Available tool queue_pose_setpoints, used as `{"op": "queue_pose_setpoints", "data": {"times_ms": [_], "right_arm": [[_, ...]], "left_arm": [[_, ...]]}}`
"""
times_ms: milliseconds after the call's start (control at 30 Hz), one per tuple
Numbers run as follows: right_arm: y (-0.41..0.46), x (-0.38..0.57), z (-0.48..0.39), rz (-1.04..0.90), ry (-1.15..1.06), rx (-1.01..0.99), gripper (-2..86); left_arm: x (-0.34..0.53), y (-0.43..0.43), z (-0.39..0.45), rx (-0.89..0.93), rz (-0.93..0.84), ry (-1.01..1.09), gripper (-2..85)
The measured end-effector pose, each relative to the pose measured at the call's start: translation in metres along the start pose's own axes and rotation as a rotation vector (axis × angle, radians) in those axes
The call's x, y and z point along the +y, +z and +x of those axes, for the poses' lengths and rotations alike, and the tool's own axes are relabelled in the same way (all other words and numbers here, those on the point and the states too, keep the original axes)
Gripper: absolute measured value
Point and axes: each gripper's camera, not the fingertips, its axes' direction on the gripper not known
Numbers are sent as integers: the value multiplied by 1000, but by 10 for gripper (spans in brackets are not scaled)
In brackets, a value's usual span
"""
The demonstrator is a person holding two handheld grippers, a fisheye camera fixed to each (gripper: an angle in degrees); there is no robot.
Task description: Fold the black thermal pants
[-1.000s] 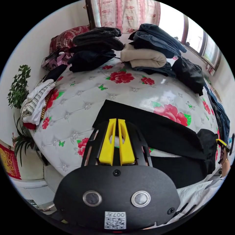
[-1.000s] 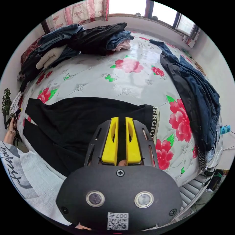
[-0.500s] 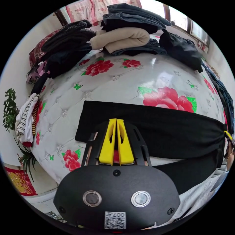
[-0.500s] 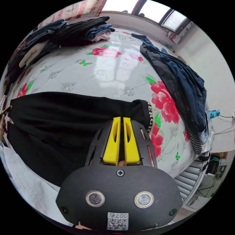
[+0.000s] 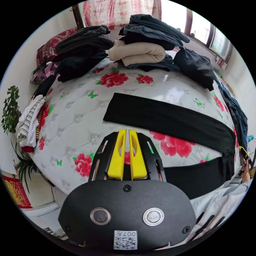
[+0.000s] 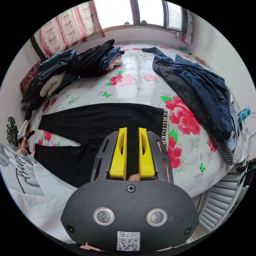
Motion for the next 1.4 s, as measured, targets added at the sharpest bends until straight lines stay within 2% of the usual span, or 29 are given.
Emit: {"op": "queue_pose_setpoints", "data": {"times_ms": [167,267,333,400,533,667,800,867,1100,1233,1267,1400], "right_arm": [[-21,73,32,-111,118,47,44],[-53,110,82,-39,405,-27,46],[-74,152,123,50,692,-138,50],[-79,184,146,94,846,-240,54],[-61,219,174,104,996,-459,62],[-40,214,188,106,1047,-597,56],[-33,198,202,89,1041,-613,26],[-39,197,208,111,1032,-648,11],[-86,207,221,266,986,-734,-1],[-93,203,221,240,947,-710,-2],[-92,203,221,234,947,-707,-1],[-85,205,223,216,983,-679,-1]], "left_arm": [[66,-25,-28,4,-121,-91,10],[87,-31,-53,16,-170,-234,34],[94,-35,-71,44,-170,-348,47],[100,-38,-92,109,-140,-482,57],[95,-29,-105,259,-139,-560,91],[82,-17,-109,313,-151,-581,91],[68,-13,-118,267,-182,-570,5],[67,-14,-128,334,-173,-601,-4],[87,-48,-170,512,20,-776,-7],[88,-64,-170,428,-6,-720,4],[85,-62,-166,399,-42,-685,33],[69,-43,-152,500,-125,-651,115]]}}
